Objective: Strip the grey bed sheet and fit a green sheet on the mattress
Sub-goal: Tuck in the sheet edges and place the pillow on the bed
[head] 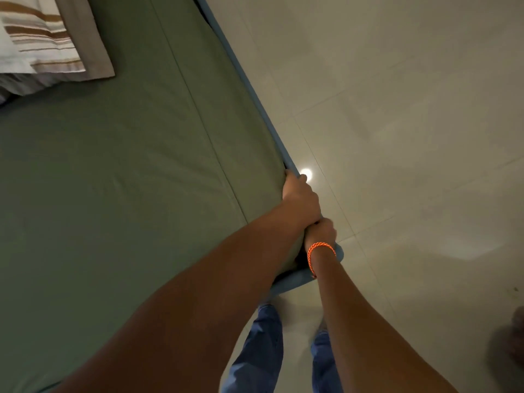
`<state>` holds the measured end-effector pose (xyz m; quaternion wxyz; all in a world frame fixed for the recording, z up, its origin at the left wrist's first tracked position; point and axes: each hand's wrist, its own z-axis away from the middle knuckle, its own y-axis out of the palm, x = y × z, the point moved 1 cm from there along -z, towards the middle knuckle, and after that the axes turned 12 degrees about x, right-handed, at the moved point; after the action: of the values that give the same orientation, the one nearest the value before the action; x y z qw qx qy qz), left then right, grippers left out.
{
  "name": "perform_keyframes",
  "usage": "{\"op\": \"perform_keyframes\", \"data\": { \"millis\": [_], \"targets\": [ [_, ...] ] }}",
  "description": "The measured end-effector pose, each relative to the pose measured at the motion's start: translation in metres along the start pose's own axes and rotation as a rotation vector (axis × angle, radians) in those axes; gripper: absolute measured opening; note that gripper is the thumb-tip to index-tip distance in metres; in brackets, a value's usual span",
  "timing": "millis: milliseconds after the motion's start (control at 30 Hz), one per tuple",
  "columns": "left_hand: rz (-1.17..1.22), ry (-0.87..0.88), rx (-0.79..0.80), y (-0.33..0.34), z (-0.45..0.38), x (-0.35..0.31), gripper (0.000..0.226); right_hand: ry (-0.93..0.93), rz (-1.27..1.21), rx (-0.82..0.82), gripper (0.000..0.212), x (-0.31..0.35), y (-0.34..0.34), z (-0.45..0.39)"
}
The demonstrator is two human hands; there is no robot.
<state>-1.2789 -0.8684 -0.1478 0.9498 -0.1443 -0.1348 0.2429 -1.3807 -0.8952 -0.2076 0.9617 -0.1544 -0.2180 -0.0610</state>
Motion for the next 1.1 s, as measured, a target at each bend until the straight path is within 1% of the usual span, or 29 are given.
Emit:
{"op": "perform_keyframes", "data": {
  "millis": [67, 100, 167, 200, 233, 267, 300, 333, 400, 433, 500, 567, 733, 800, 933, 1000, 1100],
  "targets": [
    [0.18, 0.027, -0.189, 0.004, 0.006, 0.001, 0.045, -0.124, 0.147, -0.152, 0.02, 0.019, -0.016, 0.021],
    [0.321, 0.068, -0.326, 0.007, 0.01, 0.002, 0.039, -0.207, 0.176, -0.203, 0.016, 0.029, -0.018, 0.032],
    [0.635, 0.104, -0.685, 0.02, 0.026, 0.012, 0.032, -0.35, 0.192, -0.254, 0.009, 0.038, -0.005, 0.042],
    [0.819, 0.073, -0.858, 0.031, 0.034, 0.019, 0.032, -0.43, 0.195, -0.283, 0.011, 0.045, 0.004, 0.049],
    [1.023, 0.006, -1.003, 0.047, 0.043, 0.031, 0.034, -0.528, 0.22, -0.312, 0.014, 0.056, 0.018, 0.058],
    [1.177, -0.07, -1.092, 0.062, 0.053, 0.04, 0.035, -0.613, 0.276, -0.349, 0.012, 0.065, 0.029, 0.066],
    [1.286, -0.159, -1.131, 0.078, 0.062, 0.048, 0.034, -0.689, 0.353, -0.363, 0.007, 0.07, 0.041, 0.072],
    [1.384, -0.245, -1.139, 0.1, 0.072, 0.061, 0.032, -0.757, 0.442, -0.354, 0.008, 0.077, 0.06, 0.08],
    [1.57, -0.381, -1.112, 0.143, 0.09, 0.083, 0.029, -0.865, 0.516, -0.26, 0.015, 0.091, 0.099, 0.095],
    [1.655, -0.42, -1.083, 0.163, 0.097, 0.093, 0.029, -0.918, 0.509, -0.185, 0.017, 0.099, 0.117, 0.103],
    [1.791, -0.512, -1.036, 0.206, 0.11, 0.112, 0.029, -0.98, 0.52, 0.016, 0.018, 0.112, 0.161, 0.119],
    [1.858, -0.601, -1.001, 0.249, 0.124, 0.125, 0.03, -0.996, 0.56, 0.163, 0.018, 0.119, 0.204, 0.136],
    [1.936, -0.836, -0.976, 0.334, 0.152, 0.133, 0.027, -1.079, 0.658, 0.409, 0.024, 0.123, 0.287, 0.16],
    [1.953, -0.894, -0.925, 0.353, 0.155, 0.127, 0.027, -1.088, 0.693, 0.479, 0.027, 0.122, 0.306, 0.166],
    [1.995, -1.09, -0.848, 0.373, 0.156, 0.107, 0.026, -1.105, 0.761, 0.625, 0.031, 0.12, 0.332, 0.172],
    [2.058, -1.147, -0.846, 0.368, 0.153, 0.099, 0.024, -1.116, 0.798, 0.712, 0.031, 0.123, 0.333, 0.172],
    [2.164, -1.16, -0.863, 0.338, 0.149, 0.098, 0.024, -1.128, 0.863, 0.825, 0.03, 0.14, 0.322, 0.166]
  ]
}}
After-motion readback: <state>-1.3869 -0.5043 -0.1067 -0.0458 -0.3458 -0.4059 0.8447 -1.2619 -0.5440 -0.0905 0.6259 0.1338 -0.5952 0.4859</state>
